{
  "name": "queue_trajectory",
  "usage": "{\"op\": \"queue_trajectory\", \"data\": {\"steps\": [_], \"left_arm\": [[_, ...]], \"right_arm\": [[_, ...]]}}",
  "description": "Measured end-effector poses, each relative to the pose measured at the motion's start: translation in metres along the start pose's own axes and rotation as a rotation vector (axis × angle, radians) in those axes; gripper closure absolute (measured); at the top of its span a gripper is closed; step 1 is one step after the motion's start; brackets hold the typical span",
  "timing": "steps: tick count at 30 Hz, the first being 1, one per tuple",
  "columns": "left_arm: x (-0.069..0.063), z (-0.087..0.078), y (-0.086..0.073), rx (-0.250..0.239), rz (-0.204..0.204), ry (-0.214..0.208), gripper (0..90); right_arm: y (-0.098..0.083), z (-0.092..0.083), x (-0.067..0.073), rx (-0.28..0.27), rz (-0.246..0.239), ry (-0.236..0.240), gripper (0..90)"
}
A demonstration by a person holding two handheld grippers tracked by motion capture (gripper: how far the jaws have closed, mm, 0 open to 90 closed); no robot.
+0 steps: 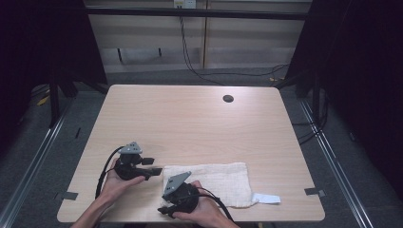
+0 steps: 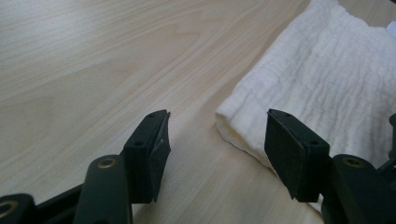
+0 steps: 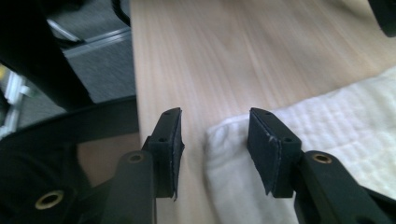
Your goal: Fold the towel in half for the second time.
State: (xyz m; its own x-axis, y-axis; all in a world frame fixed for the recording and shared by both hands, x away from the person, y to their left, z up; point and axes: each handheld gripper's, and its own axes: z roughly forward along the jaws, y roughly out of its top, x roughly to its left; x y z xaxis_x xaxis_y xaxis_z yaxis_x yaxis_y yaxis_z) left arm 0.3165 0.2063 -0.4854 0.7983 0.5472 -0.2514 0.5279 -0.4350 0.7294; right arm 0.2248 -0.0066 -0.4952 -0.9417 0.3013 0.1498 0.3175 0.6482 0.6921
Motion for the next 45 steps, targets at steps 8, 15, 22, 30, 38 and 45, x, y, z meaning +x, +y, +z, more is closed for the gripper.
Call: {"op": "queue_trajectory", "data": {"steps": [8, 15, 22, 30, 38, 45], "left_arm": [[-0.003, -0.005, 0.005, -0.040, 0.001, 0.020, 40.7], [-0.002, 0.008, 0.027, 0.020, 0.047, 0.057, 40.0], [-0.005, 0.029, 0.023, 0.046, 0.053, 0.018, 42.5], [-0.004, 0.032, 0.016, 0.092, 0.074, -0.019, 52.8], [-0.004, 0.039, 0.015, 0.098, 0.079, -0.015, 58.0], [-0.009, 0.040, 0.013, 0.102, 0.105, -0.035, 70.9]], "right_arm": [[-0.004, 0.002, 0.009, -0.015, -0.069, -0.084, 62.7], [-0.005, 0.002, 0.011, -0.018, -0.079, -0.119, 69.7], [-0.004, 0.001, 0.005, -0.022, -0.059, -0.125, 82.9], [-0.006, 0.001, -0.001, -0.037, -0.003, -0.093, 84.6], [-0.006, 0.000, -0.002, -0.034, 0.008, -0.087, 84.8], [-0.005, 0.000, -0.003, -0.031, 0.028, -0.073, 84.9]]}}
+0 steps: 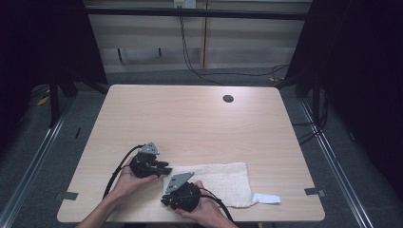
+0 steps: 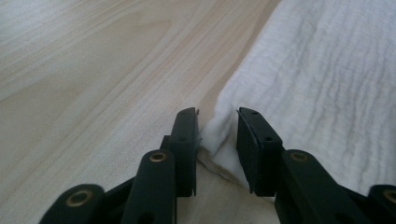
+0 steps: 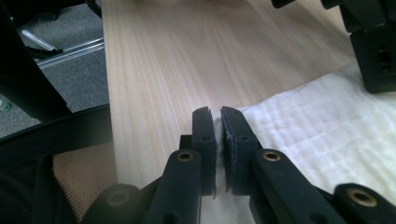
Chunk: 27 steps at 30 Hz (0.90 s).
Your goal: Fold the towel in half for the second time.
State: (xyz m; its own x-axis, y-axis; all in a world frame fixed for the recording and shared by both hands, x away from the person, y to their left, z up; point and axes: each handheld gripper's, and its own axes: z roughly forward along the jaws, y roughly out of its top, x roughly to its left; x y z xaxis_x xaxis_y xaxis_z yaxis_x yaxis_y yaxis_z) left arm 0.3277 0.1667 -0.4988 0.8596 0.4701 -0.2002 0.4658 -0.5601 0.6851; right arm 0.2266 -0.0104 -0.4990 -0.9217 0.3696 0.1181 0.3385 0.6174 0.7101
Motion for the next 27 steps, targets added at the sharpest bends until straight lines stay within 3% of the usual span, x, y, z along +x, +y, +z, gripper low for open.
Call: {"op": "queue_trajectory", "data": {"steps": [3, 4, 7, 13, 14, 19, 27], "left_arm": [[0.001, -0.001, 0.000, 0.016, 0.002, 0.002, 80.0], [0.002, -0.001, 0.000, 0.015, -0.017, 0.003, 83.1], [0.003, -0.001, 0.000, 0.015, -0.024, -0.015, 86.5], [0.007, -0.005, 0.000, -0.005, -0.046, -0.042, 87.0], [0.007, -0.007, 0.000, -0.022, -0.046, -0.046, 87.0], [0.010, -0.011, 0.000, -0.041, -0.072, -0.064, 87.0], [0.015, -0.023, 0.008, -0.107, -0.095, -0.077, 87.1]], "right_arm": [[0.000, 0.000, -0.001, 0.002, 0.007, 0.007, 85.4], [0.000, -0.001, 0.000, 0.006, 0.033, 0.011, 86.0], [0.001, -0.002, 0.000, 0.008, 0.033, 0.006, 86.2], [0.004, -0.009, -0.003, -0.010, 0.020, 0.020, 86.2], [0.006, -0.015, -0.004, -0.029, 0.040, 0.025, 86.2], [0.007, -0.019, -0.006, -0.047, 0.048, 0.037, 86.2], [0.014, -0.030, -0.008, -0.076, 0.036, 0.023, 86.2]]}}
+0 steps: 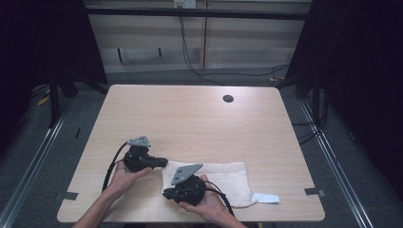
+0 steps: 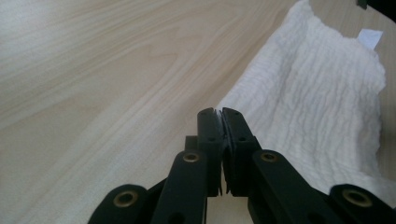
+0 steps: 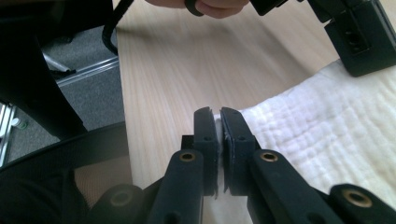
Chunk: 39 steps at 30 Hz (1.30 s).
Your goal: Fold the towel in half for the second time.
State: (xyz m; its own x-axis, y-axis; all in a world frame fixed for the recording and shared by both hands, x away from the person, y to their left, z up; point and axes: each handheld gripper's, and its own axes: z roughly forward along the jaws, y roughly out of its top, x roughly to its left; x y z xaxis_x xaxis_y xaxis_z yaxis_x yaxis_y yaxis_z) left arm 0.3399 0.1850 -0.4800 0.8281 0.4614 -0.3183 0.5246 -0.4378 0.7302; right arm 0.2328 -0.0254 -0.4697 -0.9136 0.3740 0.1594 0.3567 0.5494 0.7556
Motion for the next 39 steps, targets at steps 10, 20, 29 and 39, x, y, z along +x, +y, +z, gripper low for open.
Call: {"op": "queue_trajectory", "data": {"steps": [10, 20, 29, 39], "left_arm": [[-0.002, -0.020, 0.004, -0.038, 0.011, 0.007, 87.1], [0.000, -0.028, 0.005, -0.064, -0.014, 0.027, 87.1], [0.002, -0.045, 0.012, -0.115, -0.009, 0.023, 87.0], [-0.001, -0.067, 0.015, -0.167, 0.001, 0.035, 87.1]], "right_arm": [[0.016, -0.013, 0.005, -0.059, -0.014, 0.006, 86.6], [0.026, -0.014, 0.007, -0.078, -0.030, 0.002, 86.6], [0.038, -0.013, 0.010, -0.096, -0.058, 0.005, 86.7], [0.063, -0.011, 0.019, -0.162, -0.099, 0.022, 87.0]]}}
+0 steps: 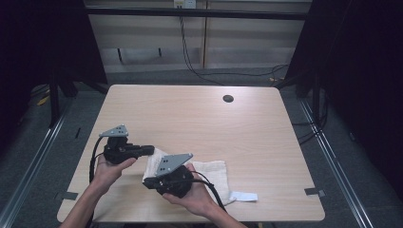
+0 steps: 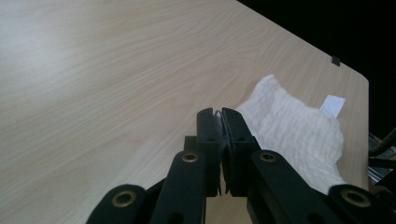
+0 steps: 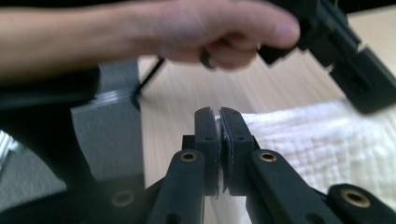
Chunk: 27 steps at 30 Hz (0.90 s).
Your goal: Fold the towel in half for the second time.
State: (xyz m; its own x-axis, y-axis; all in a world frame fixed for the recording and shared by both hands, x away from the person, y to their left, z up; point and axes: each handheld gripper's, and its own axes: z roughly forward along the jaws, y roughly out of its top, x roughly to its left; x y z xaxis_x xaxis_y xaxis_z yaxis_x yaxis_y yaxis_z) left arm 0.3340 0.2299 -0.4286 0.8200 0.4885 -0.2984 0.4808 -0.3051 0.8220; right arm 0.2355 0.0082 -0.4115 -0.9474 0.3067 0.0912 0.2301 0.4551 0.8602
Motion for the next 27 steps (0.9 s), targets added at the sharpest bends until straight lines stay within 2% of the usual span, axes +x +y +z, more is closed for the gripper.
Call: {"op": "queue_trajectory", "data": {"steps": [1, 5, 9, 12, 17, 18, 21, 22, 23, 24, 27], "left_arm": [[-0.001, -0.004, 0.002, -0.018, -0.007, 0.000, 87.1], [-0.002, -0.013, 0.006, -0.045, -0.001, 0.006, 87.1], [-0.002, 0.001, 0.002, 0.000, 0.005, 0.001, 87.1], [-0.006, 0.014, 0.002, 0.022, 0.011, -0.004, 87.1], [-0.011, 0.020, 0.006, 0.024, 0.023, 0.000, 87.1], [-0.013, 0.024, 0.008, 0.021, 0.013, 0.000, 87.1], [-0.013, 0.029, 0.009, 0.034, 0.013, 0.003, 87.1], [-0.014, 0.037, 0.009, 0.055, 0.013, 0.004, 87.1], [-0.014, 0.037, 0.009, 0.055, 0.013, 0.004, 87.1], [-0.014, 0.045, 0.010, 0.064, 0.006, -0.005, 87.1], [-0.019, 0.055, 0.016, 0.073, 0.015, -0.016, 87.1]], "right_arm": [[0.004, 0.001, 0.002, -0.001, -0.017, 0.000, 87.0], [0.015, 0.001, 0.005, -0.034, -0.022, 0.005, 87.1], [0.015, 0.003, 0.006, -0.020, -0.027, -0.002, 87.1], [0.005, 0.002, 0.003, -0.002, -0.017, -0.006, 87.0], [0.003, -0.009, 0.002, -0.007, -0.015, -0.017, 87.0], [0.002, -0.017, -0.001, -0.014, -0.006, -0.024, 87.0], [-0.005, -0.025, -0.005, -0.013, 0.018, -0.028, 87.0], [-0.008, -0.027, -0.007, -0.009, 0.028, -0.032, 87.0], [-0.008, -0.027, -0.007, -0.009, 0.028, -0.032, 87.0], [-0.014, -0.032, -0.009, 0.002, 0.039, -0.044, 87.0], [-0.016, -0.040, -0.011, -0.004, 0.047, -0.065, 87.0]]}}
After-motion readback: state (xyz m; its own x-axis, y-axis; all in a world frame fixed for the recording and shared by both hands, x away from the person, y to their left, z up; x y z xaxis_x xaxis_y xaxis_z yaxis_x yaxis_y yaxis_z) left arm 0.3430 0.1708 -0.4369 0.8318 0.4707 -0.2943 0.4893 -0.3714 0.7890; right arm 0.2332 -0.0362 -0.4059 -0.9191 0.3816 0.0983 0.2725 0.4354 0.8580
